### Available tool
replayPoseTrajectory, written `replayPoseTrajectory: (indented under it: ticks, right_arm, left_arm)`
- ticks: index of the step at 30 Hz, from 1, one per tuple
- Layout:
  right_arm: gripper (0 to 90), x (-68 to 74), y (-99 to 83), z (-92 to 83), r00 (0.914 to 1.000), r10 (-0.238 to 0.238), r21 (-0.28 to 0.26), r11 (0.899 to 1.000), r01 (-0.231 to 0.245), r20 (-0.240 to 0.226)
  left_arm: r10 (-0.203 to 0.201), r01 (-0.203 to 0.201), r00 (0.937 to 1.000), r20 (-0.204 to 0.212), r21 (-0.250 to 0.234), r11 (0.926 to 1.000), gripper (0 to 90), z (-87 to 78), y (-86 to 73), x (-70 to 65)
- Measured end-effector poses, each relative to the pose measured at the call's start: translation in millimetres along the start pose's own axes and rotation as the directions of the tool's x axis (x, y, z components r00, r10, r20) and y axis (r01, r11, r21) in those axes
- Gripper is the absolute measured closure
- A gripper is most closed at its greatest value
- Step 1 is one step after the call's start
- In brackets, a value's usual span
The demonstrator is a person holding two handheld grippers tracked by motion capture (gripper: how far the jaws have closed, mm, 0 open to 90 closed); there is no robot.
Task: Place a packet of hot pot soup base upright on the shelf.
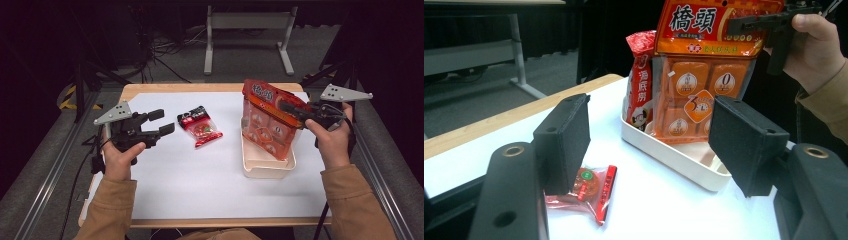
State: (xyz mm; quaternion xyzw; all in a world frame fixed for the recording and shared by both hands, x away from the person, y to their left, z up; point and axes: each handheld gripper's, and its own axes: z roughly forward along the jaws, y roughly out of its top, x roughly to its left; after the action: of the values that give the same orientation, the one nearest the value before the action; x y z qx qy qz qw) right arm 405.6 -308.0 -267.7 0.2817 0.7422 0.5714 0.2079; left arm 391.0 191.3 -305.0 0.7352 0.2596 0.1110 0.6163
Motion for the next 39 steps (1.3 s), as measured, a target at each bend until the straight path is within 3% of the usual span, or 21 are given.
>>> replayPoseTrajectory:
  ticks: [12, 19, 23, 30, 33, 35, 39]
  right_arm:
    - [89.9, -0.3, -8.2, -2.8, 0.9999, 0.011, -0.006, 1.000, -0.011, -0.011]
    - [89.9, 0.8, -13.4, -0.2, 0.9998, 0.009, 0.017, 1.000, -0.009, -0.017]
    - [89.9, 2.9, -21.1, 8.4, 0.9998, 0.004, 0.064, 0.998, -0.003, -0.021]
    - [89.9, 1.8, -27.5, 7.8, 0.9998, 0.016, 0.053, 0.998, -0.015, -0.010]
    - [89.8, -0.3, -30.0, 4.5, 0.9997, 0.024, 0.055, 0.998, -0.024, -0.001]
    - [89.8, -1.9, -32.7, 1.4, 0.9994, 0.033, 0.055, 0.998, -0.033, 0.008]
    - [89.8, -3.5, -35.9, -2.6, 0.9991, 0.041, 0.053, 0.998, -0.042, 0.013]
  left_arm:
    - [0.017, -0.017, 0.9999, 0.003, 0.005, 0.9998, 32.7, 4.3, -1.3, 2.0]
    - [0.021, -0.020, 0.9998, -0.004, 0.011, 0.9997, 32.6, 6.3, -1.8, 2.3]
    - [0.018, -0.018, 0.9998, -0.004, 0.006, 0.9998, 32.2, 6.0, -2.4, 3.2]
    - [0.008, -0.008, 0.9999, -0.007, 0.003, 1.0000, 30.7, 5.7, -4.0, 5.2]
    - [0.006, -0.006, 0.9997, -0.025, 0.016, 0.9999, 29.4, 8.0, -5.8, 5.8]
    - [-0.013, 0.015, 0.9977, -0.066, 0.042, 0.9990, 30.0, 11.1, -9.4, 6.9]
    - [-0.020, 0.025, 0.9960, -0.087, 0.060, 0.9979, 29.9, 14.6, -12.2, 9.0]
